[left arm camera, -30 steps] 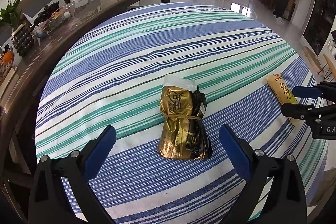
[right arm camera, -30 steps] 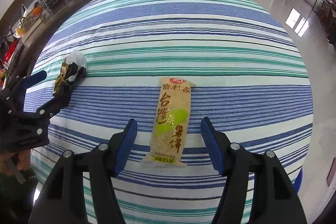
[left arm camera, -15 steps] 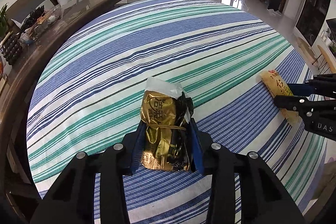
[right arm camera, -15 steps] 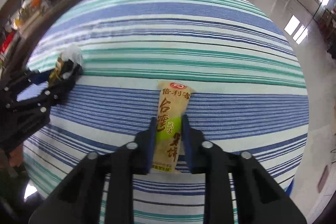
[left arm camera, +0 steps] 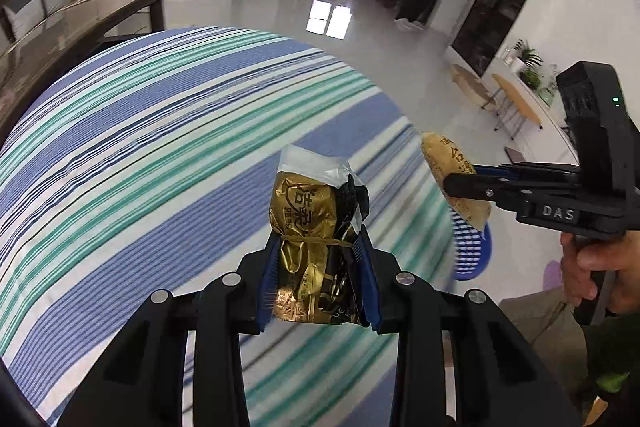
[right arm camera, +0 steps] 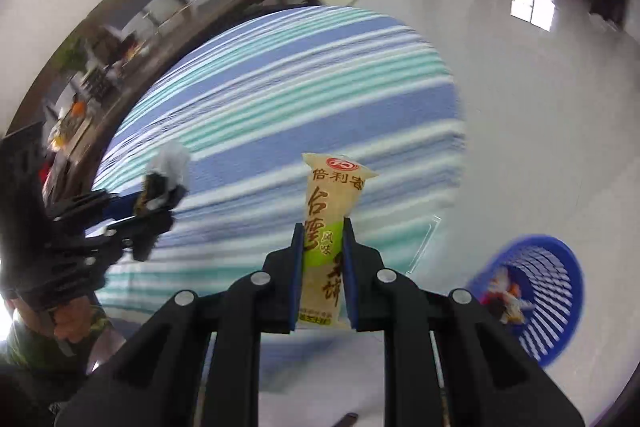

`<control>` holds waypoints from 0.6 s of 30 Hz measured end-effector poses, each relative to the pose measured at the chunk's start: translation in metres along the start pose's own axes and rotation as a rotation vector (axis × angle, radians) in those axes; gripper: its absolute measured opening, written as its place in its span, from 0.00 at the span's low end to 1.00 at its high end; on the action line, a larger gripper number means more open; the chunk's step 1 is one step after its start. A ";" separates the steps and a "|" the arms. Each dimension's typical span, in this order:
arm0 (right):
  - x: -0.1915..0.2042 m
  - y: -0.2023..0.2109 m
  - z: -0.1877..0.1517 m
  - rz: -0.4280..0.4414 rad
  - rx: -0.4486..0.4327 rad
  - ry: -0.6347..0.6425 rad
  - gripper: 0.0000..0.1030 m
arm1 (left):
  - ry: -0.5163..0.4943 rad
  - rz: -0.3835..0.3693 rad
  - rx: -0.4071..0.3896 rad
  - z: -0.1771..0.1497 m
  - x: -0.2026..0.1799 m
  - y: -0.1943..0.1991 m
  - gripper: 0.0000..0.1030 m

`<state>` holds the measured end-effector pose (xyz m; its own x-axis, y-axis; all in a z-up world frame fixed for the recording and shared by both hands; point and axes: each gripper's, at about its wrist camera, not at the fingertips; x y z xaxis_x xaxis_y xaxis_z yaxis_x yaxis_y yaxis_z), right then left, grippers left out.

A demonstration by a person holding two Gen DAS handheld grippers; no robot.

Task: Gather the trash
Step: 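Carry the gold snack and yellow packet to the wastebasket and open both tools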

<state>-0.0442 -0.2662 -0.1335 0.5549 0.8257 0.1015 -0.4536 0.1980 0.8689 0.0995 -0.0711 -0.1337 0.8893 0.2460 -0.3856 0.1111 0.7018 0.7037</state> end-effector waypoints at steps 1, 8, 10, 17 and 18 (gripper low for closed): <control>-0.020 0.006 -0.008 -0.029 0.000 -0.019 0.16 | -0.021 -0.028 0.009 0.002 -0.017 -0.007 0.33; -0.173 0.006 -0.074 -0.229 0.063 -0.217 0.16 | -0.125 -0.228 0.128 0.010 -0.143 -0.095 0.33; -0.197 -0.005 -0.085 -0.237 0.080 -0.262 0.16 | -0.140 -0.251 0.172 0.010 -0.170 -0.132 0.34; -0.259 -0.048 -0.116 -0.256 0.114 -0.371 0.16 | -0.125 -0.226 0.293 0.003 -0.200 -0.278 0.34; -0.263 -0.053 -0.116 -0.253 0.115 -0.380 0.16 | -0.129 -0.221 0.300 0.002 -0.201 -0.292 0.35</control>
Point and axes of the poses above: each gripper's, at about its wrist camera, not at the fingertips, and y roughly against the way its jaws point, x to its left, z to its top, and after that the axes turned 11 degrees about -z, right-handed
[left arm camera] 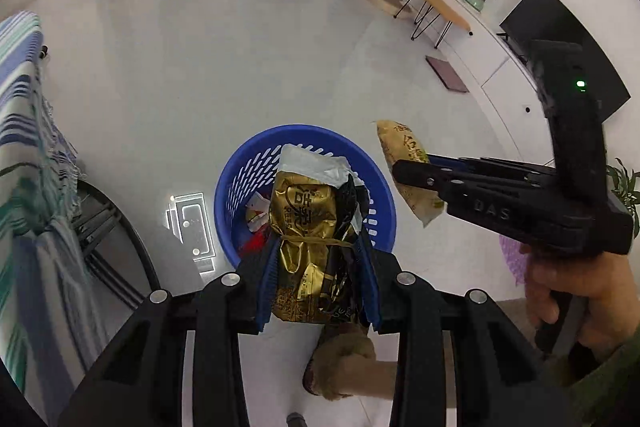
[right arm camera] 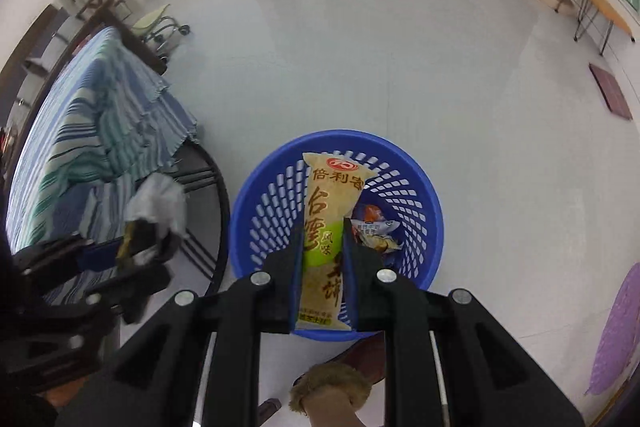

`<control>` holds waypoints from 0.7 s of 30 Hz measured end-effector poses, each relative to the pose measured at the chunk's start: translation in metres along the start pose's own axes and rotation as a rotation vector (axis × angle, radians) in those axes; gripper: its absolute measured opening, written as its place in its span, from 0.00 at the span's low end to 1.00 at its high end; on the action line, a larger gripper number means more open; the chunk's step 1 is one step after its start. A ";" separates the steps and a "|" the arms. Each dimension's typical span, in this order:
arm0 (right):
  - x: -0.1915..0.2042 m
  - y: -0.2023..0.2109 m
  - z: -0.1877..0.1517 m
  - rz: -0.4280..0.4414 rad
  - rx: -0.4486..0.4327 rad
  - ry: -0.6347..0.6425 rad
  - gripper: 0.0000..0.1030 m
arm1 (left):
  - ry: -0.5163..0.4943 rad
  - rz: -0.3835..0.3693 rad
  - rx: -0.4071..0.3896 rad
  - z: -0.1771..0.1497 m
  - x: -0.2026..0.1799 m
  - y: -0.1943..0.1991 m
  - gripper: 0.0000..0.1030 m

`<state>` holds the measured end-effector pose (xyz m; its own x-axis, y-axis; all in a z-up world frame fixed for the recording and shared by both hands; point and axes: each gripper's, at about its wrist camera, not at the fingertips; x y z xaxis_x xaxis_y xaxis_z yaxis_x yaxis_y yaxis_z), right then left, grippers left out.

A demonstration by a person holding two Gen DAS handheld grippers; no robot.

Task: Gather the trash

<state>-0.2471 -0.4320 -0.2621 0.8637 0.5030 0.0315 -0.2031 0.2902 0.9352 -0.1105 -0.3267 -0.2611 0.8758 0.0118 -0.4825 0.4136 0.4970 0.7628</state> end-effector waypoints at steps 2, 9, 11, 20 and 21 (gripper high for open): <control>-0.008 -0.016 -0.002 0.014 0.021 -0.016 0.20 | -0.003 -0.001 0.011 0.007 0.007 -0.027 0.37; -0.031 -0.033 -0.007 0.025 -0.008 -0.142 0.82 | 0.027 0.074 0.050 0.011 0.032 -0.064 0.76; -0.039 -0.018 -0.014 0.011 -0.057 -0.193 0.94 | -0.006 0.101 0.030 0.007 0.023 -0.053 0.77; -0.034 0.080 -0.074 -0.122 -0.258 -0.186 0.96 | -0.201 0.256 -0.163 -0.030 -0.044 0.047 0.95; -0.031 0.089 -0.083 -0.126 -0.292 -0.194 0.96 | -0.208 0.265 -0.171 -0.033 -0.049 0.052 0.95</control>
Point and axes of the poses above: each gripper's, at about its wrist camera, not at the fingertips, and y roughly against the way its jaws point, x to its left, z to its top, and after that the axes turned 11 degrees about -z, right-handed
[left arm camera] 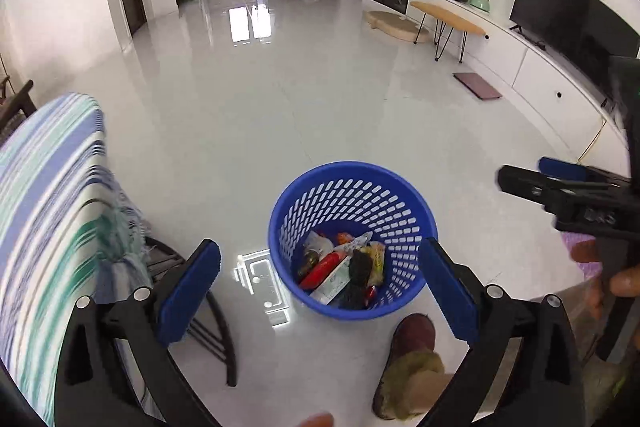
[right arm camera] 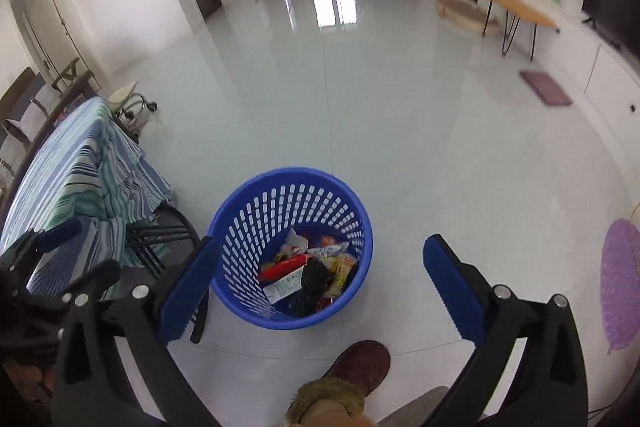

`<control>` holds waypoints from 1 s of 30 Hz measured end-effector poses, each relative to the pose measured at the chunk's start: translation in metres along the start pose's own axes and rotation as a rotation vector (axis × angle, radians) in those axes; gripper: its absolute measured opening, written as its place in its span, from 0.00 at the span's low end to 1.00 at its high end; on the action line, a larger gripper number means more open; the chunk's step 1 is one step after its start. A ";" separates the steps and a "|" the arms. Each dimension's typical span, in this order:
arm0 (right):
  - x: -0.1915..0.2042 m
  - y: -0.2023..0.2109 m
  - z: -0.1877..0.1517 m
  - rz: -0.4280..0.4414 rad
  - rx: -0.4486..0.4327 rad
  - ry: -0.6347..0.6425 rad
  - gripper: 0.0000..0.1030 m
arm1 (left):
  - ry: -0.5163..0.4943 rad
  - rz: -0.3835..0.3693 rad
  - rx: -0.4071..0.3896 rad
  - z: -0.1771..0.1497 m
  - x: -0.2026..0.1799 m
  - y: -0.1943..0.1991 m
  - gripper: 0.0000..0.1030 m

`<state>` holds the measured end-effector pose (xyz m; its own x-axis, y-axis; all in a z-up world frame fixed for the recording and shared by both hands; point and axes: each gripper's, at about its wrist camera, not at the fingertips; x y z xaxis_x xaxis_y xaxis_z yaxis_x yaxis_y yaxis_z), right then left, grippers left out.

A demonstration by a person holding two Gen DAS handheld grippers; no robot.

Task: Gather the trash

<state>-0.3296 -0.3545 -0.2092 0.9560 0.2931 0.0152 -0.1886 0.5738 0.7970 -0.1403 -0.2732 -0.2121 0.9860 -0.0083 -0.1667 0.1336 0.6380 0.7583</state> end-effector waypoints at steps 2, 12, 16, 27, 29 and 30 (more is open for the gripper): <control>-0.002 0.019 -0.012 -0.010 -0.034 -0.046 0.96 | -0.004 0.011 -0.027 -0.005 -0.005 0.012 0.95; 0.011 0.037 -0.023 -0.005 -0.019 0.027 0.95 | -0.013 -0.003 -0.089 -0.010 -0.024 0.037 0.95; 0.011 0.035 -0.029 -0.009 -0.001 0.024 0.95 | 0.012 0.047 -0.019 -0.010 -0.021 0.034 0.95; 0.025 0.040 -0.037 -0.034 -0.005 0.095 0.95 | 0.033 0.078 0.073 -0.017 -0.015 0.025 0.95; 0.026 0.041 -0.037 -0.033 -0.007 0.096 0.95 | 0.037 0.084 0.076 -0.018 -0.014 0.024 0.95; 0.027 0.041 -0.038 -0.032 -0.008 0.099 0.95 | 0.041 0.086 0.079 -0.018 -0.013 0.023 0.95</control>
Point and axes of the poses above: each gripper's, at about its wrist camera, not at the fingertips, and y roughly against the way its jaws point, x to its left, z to its top, and after that the axes turned 11 degrees about -z, right-handed
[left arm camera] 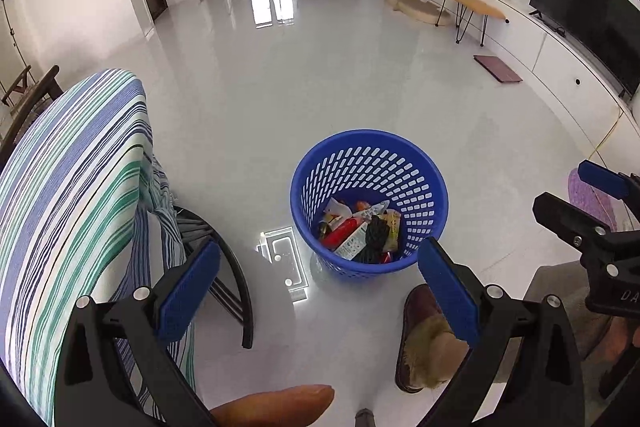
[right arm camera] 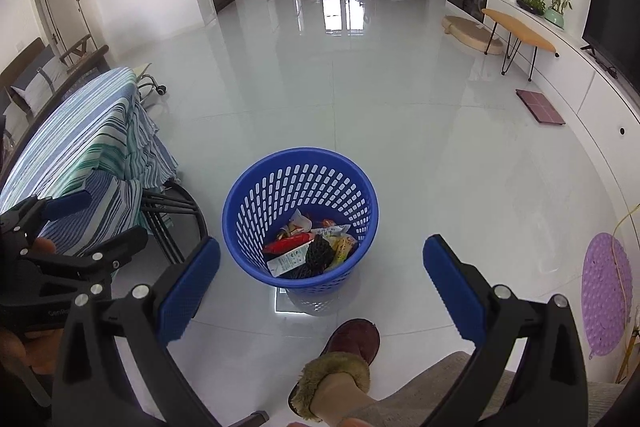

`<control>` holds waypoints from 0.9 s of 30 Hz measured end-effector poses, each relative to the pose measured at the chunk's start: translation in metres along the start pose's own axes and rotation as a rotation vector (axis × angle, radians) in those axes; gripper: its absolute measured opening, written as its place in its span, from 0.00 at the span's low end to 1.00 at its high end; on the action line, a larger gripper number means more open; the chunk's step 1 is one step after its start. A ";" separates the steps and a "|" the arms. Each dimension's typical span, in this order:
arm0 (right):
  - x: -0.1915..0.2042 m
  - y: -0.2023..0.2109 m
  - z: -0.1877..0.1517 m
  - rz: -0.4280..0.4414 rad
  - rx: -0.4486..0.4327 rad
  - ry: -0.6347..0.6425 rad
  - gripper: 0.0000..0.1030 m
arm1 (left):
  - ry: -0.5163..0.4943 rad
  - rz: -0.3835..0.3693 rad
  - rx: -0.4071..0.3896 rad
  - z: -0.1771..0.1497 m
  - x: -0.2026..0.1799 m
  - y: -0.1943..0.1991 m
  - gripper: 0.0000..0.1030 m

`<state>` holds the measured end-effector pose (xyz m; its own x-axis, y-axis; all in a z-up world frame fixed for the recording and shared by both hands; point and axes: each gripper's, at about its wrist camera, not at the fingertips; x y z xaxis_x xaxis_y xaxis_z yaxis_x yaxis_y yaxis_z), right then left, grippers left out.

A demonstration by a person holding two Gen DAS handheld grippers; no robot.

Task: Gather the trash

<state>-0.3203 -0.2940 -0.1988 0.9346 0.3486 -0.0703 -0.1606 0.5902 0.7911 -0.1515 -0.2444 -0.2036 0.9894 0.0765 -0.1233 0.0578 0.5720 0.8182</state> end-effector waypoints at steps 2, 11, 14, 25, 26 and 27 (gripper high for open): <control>0.002 -0.001 -0.001 0.001 0.002 0.010 0.95 | 0.007 0.001 0.004 0.001 0.002 -0.001 0.95; 0.006 -0.004 -0.001 0.016 0.024 0.024 0.95 | 0.013 0.011 0.013 0.001 0.003 -0.005 0.95; 0.006 -0.006 -0.002 0.017 0.032 0.022 0.95 | 0.010 0.017 0.014 0.001 0.003 -0.006 0.95; 0.005 -0.010 -0.003 0.019 0.051 0.010 0.95 | 0.018 0.028 0.014 0.002 0.005 -0.005 0.95; 0.006 -0.010 -0.003 0.018 0.054 0.011 0.95 | 0.019 0.029 0.014 0.002 0.006 -0.006 0.95; 0.006 -0.010 -0.002 0.017 0.056 0.012 0.95 | 0.020 0.030 0.014 0.002 0.006 -0.006 0.95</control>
<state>-0.3138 -0.2961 -0.2085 0.9279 0.3675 -0.0634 -0.1585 0.5427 0.8249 -0.1458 -0.2489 -0.2077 0.9879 0.1093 -0.1098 0.0305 0.5577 0.8295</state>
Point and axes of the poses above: each gripper's, at about its wrist camera, not at the fingertips, and y roughly against the way its jaws point, x to its left, z to its top, and after that the axes turned 11 degrees about -z, right-handed
